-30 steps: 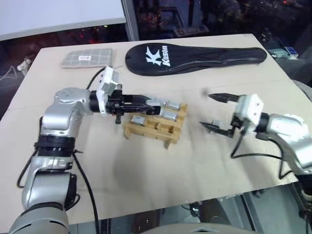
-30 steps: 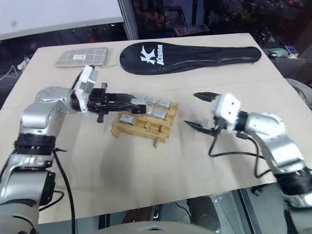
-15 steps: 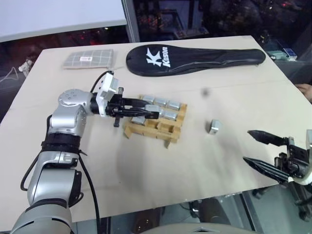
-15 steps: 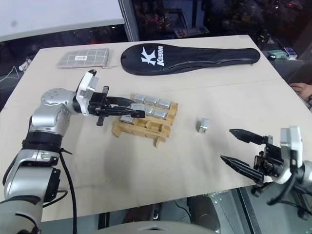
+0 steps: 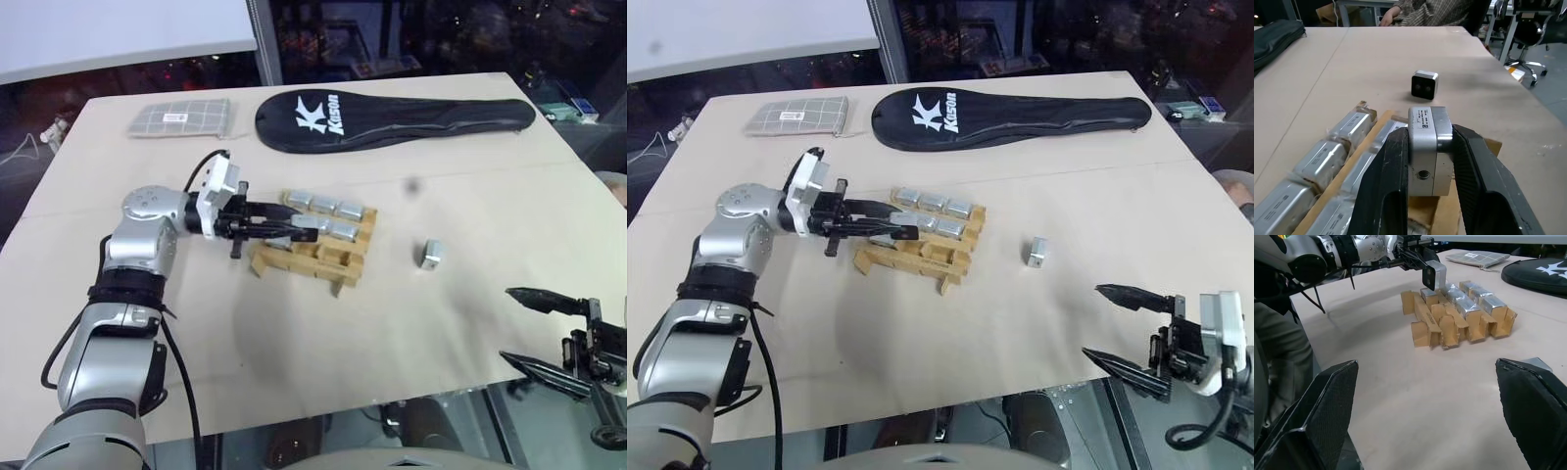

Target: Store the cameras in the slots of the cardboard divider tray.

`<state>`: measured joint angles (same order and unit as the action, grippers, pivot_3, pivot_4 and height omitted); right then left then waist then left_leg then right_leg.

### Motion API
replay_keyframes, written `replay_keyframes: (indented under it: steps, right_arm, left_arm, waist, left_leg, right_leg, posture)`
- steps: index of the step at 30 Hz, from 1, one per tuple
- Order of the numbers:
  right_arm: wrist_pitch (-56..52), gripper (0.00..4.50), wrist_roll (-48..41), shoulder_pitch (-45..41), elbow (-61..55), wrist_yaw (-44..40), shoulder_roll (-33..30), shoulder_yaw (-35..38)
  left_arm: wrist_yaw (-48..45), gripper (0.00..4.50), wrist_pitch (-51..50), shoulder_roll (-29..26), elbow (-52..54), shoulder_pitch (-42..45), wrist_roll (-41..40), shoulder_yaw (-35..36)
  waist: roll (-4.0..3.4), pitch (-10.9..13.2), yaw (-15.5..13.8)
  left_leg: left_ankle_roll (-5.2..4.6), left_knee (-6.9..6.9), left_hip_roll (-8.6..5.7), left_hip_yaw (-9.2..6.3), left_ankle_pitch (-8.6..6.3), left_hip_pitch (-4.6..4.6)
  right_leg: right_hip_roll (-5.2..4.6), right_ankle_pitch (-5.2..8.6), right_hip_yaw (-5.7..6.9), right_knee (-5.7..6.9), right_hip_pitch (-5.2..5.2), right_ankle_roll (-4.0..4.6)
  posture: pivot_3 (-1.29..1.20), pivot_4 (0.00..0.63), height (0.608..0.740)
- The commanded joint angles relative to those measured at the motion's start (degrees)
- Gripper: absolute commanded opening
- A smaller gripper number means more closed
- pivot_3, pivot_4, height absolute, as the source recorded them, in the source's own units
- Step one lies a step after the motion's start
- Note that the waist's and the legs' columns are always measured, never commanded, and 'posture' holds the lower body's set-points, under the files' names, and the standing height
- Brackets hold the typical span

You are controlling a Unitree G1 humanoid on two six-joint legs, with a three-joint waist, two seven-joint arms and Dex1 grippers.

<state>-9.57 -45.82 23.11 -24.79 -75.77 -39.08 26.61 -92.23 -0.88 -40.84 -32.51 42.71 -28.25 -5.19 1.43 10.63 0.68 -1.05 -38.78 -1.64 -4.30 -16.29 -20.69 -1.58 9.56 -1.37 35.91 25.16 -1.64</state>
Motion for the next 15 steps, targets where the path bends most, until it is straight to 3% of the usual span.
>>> replay_keyframes:
  steps: [1,15]
  right_arm:
    - [1.3,4.45,0.3,-0.8,-0.7,-0.5,-0.4,0.1]
    - [-0.4,4.45,-0.3,-2.2,-3.1,3.5,-0.5,-0.3]
  left_arm:
    - [-0.3,0.71,2.5,0.3,-0.6,1.5,-0.8,-0.4]
    - [-0.3,0.71,14.2,2.0,-13.5,6.9,0.5,-7.7]
  waist:
    - [0.00,0.0,0.0]
    - [0.00,0.0,-0.1]
  left_leg:
    - [0.00,0.00,0.00,0.01,0.00,0.00]
    - [0.00,-0.09,-0.05,-0.03,0.00,-0.05]
  right_leg:
    - [0.00,0.00,0.00,0.00,0.00,0.00]
    - [-0.03,-0.01,0.04,0.01,0.00,-0.01]
  posture:
    - [0.00,0.150,0.740]
    - [0.00,0.150,0.740]
